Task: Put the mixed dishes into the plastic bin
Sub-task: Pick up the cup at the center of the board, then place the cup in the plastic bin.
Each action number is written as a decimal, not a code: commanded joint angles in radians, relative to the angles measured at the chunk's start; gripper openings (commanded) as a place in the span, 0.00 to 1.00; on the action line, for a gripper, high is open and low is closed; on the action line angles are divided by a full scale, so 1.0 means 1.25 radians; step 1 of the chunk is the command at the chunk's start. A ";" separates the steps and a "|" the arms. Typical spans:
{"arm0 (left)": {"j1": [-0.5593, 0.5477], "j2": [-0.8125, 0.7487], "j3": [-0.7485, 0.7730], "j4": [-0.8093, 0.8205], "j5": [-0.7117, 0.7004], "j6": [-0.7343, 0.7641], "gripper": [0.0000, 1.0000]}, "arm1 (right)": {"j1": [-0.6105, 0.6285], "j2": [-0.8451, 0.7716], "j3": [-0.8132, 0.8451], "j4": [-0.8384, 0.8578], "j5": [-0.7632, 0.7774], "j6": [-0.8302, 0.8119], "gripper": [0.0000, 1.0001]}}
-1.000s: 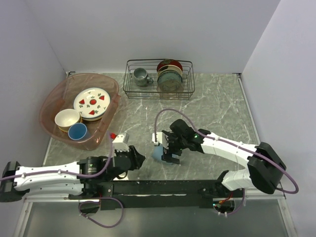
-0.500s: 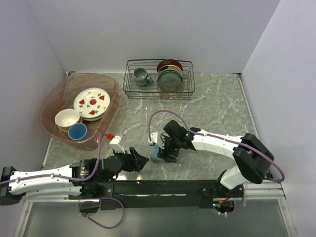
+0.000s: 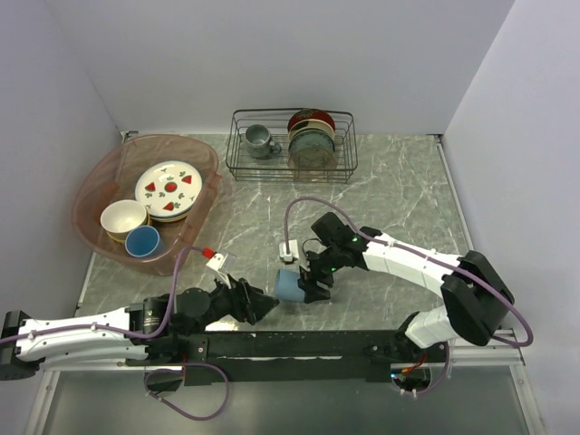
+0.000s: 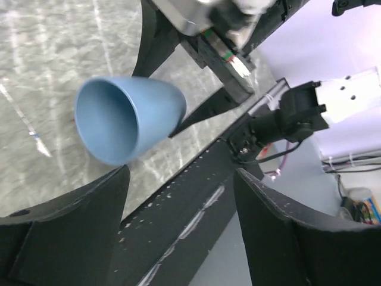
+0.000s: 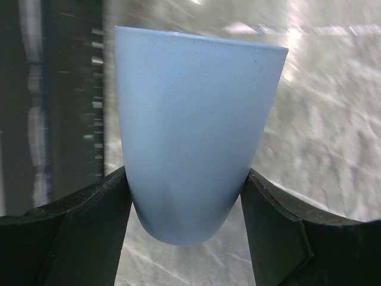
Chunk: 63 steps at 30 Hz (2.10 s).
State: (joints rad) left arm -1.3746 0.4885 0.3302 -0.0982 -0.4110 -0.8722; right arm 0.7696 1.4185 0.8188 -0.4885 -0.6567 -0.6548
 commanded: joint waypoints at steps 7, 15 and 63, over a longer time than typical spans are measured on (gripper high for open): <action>0.006 0.124 0.034 0.139 0.067 0.030 0.63 | -0.020 -0.061 0.041 -0.101 -0.215 -0.123 0.02; 0.017 0.190 0.060 0.200 0.158 0.047 0.59 | -0.039 -0.065 0.047 -0.121 -0.256 -0.146 0.02; 0.692 0.417 0.784 -0.652 -0.262 0.029 0.01 | -0.310 -0.303 -0.007 -0.007 -0.118 -0.020 1.00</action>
State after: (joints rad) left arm -0.6456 1.0046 1.2442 -0.9344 -0.7719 -0.9157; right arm 0.3878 1.0641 0.8173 -0.5278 -0.8066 -0.6739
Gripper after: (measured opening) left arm 0.042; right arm 0.996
